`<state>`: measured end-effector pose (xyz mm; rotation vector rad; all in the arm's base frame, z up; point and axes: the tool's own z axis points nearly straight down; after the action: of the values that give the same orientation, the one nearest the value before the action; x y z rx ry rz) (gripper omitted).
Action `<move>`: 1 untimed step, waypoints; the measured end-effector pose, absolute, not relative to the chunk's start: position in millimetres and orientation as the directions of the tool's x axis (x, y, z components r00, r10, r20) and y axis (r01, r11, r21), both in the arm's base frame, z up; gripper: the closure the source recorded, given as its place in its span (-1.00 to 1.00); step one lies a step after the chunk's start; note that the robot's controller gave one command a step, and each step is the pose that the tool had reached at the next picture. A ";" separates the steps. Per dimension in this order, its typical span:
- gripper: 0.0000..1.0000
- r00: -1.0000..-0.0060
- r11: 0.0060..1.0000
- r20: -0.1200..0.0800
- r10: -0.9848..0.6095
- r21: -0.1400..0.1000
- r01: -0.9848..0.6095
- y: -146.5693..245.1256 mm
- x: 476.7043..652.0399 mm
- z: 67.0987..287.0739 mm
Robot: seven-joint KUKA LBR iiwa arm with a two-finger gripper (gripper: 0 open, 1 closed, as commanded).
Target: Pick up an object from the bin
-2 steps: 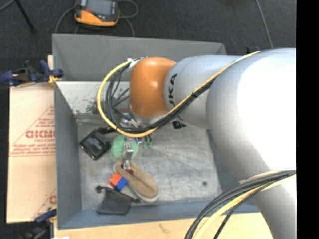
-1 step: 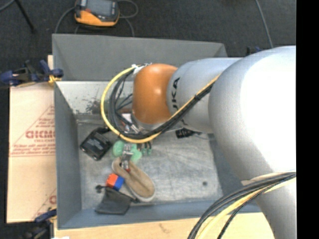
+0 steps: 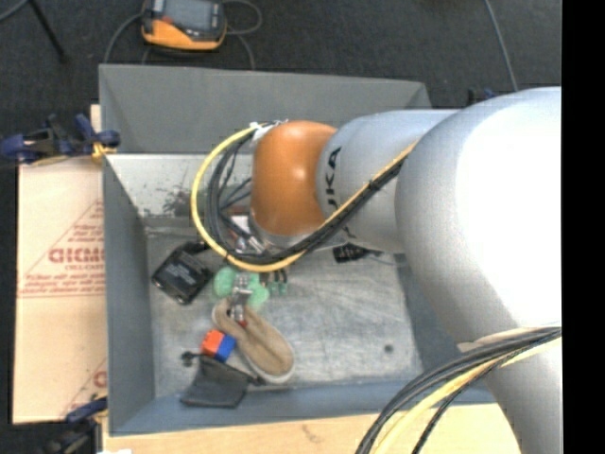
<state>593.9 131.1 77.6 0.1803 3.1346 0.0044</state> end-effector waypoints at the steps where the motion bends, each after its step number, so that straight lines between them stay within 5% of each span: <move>1: 1.00 -0.993 0.993 0.001 0.115 0.002 0.115 130.8 592.9 82.3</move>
Offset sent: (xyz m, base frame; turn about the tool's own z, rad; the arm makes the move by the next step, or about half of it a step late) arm 0.0000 0.0000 0.0360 0.0000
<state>592.9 130.8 82.3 0.1807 3.1372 0.0031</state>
